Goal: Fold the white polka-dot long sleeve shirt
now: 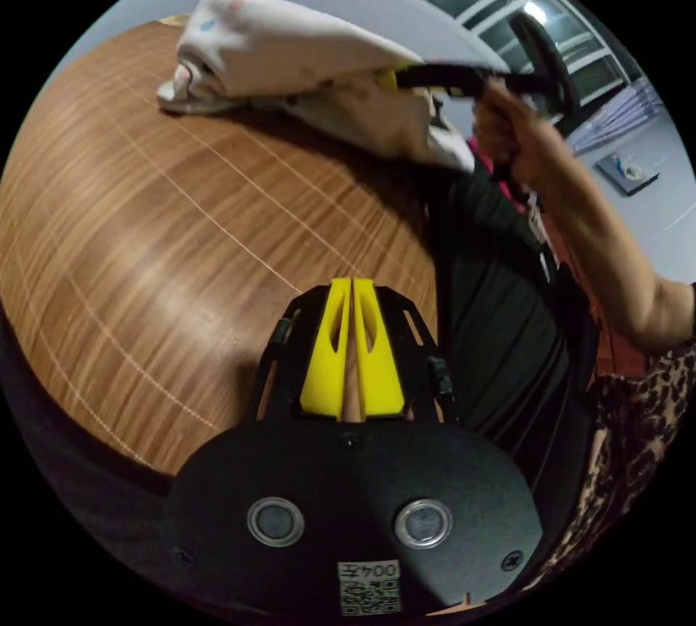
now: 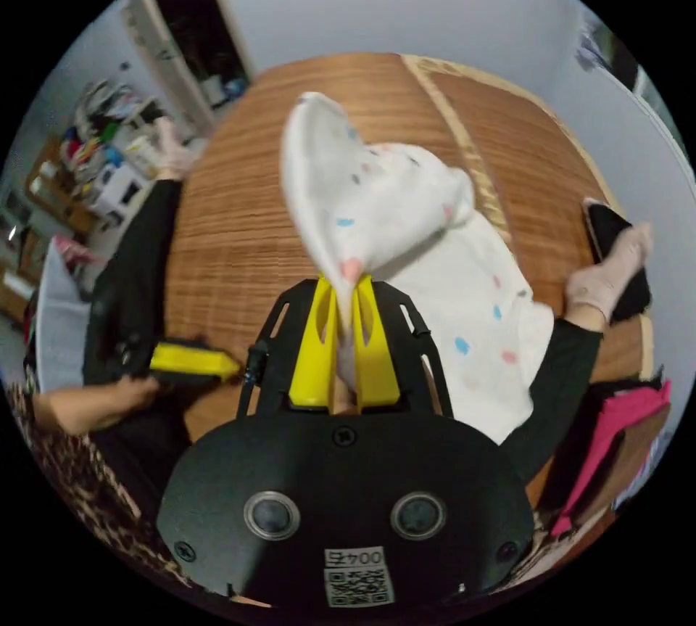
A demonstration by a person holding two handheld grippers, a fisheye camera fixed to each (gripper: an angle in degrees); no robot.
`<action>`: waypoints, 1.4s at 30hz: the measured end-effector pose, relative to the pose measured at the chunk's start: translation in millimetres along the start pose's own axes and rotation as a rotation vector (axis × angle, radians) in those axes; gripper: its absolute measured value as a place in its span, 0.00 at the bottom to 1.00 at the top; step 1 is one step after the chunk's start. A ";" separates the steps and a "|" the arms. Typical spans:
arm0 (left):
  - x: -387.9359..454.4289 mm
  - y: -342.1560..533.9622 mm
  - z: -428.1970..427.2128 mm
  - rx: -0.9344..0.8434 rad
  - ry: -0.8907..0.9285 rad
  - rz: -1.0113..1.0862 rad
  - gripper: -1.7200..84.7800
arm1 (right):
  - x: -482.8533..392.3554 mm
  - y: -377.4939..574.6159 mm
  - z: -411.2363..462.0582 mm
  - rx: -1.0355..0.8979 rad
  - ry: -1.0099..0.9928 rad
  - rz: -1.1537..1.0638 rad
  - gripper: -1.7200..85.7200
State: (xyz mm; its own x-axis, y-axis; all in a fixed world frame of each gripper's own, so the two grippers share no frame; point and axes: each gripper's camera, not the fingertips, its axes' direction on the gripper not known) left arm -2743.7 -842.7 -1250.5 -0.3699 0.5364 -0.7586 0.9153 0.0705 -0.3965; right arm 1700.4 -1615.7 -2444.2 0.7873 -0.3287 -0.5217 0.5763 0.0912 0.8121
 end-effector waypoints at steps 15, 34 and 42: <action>-45.1 -60.9 -196.6 0.390 -0.332 -0.033 0.26 | 33.5 123.8 86.1 0.181 -0.691 0.046 0.18; 140.7 -236.8 -463.6 0.744 -0.120 0.440 0.06 | 63.0 192.7 109.8 0.450 -0.507 0.145 0.22; 203.9 -233.6 -297.3 0.299 0.007 0.587 0.10 | 78.3 248.5 83.4 0.670 -0.338 0.298 0.21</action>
State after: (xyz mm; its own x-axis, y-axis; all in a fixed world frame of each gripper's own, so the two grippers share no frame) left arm -2985.6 -499.7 -1158.8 0.1793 0.4205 -0.8894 0.8808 -0.4714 -0.0454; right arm 1887.0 -1697.2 -2261.4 0.7168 -0.6554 -0.2382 0.0144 -0.3277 0.9447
